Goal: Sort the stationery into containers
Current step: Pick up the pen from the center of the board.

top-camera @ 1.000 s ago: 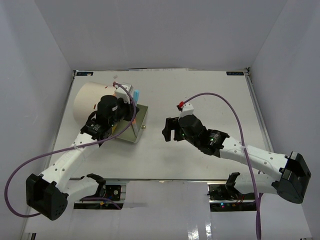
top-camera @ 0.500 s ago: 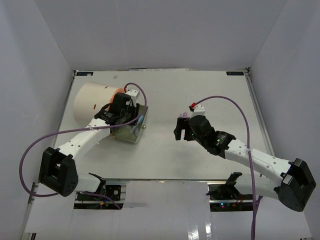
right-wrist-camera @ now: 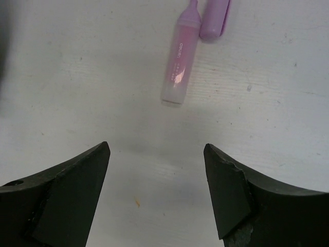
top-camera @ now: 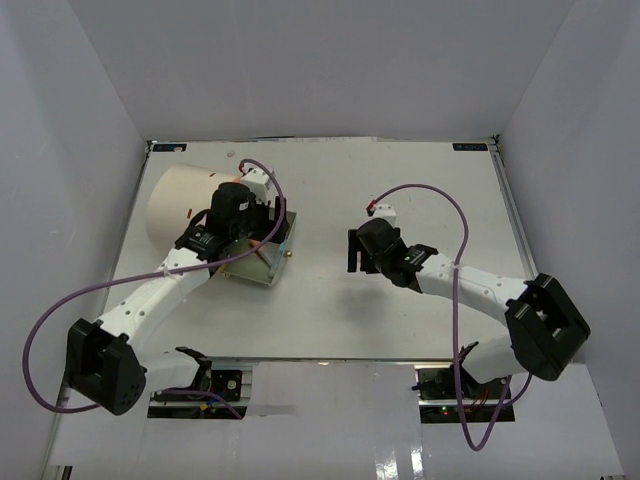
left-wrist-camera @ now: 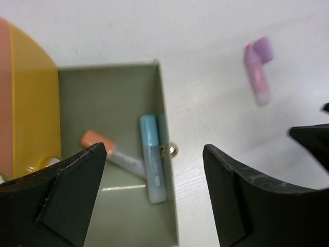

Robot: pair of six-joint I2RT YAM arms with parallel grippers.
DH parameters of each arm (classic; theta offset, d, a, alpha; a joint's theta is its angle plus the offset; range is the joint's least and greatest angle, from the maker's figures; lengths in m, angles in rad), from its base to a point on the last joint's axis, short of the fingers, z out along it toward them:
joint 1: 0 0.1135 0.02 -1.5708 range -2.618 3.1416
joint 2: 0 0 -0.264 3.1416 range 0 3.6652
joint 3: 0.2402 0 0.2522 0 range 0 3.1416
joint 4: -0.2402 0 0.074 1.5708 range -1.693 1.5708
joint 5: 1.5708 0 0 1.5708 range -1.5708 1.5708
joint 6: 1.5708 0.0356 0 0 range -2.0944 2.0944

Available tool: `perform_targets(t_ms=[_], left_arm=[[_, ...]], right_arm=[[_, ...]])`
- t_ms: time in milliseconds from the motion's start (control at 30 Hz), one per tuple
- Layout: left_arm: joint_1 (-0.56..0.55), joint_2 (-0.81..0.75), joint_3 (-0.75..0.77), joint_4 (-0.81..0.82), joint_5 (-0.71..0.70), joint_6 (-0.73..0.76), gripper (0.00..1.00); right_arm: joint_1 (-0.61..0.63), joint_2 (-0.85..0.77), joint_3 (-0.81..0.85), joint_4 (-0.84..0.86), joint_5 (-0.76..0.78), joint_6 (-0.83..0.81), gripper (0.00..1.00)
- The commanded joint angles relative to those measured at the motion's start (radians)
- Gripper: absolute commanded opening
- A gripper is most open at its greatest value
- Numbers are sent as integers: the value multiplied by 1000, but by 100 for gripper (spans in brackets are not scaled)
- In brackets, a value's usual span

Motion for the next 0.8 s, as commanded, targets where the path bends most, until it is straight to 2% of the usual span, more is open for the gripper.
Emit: perform_targets(t_ms=[0, 33, 200, 367, 767], left_arm=[[1, -126, -88, 207, 73, 3, 88], [1, -143, -120, 244, 79, 3, 92], [1, -231, -255, 383, 127, -37, 95], [1, -255, -292, 384, 78, -34, 96], [1, -265, -300, 422, 101, -68, 98]], right_arm=[[-12, 82, 83, 14, 44, -3, 80], [-14, 101, 107, 14, 55, -3, 79], [-32, 222, 167, 2, 77, 10, 73], [-50, 308, 204, 2, 74, 9, 66], [-69, 423, 250, 2, 61, 20, 54]])
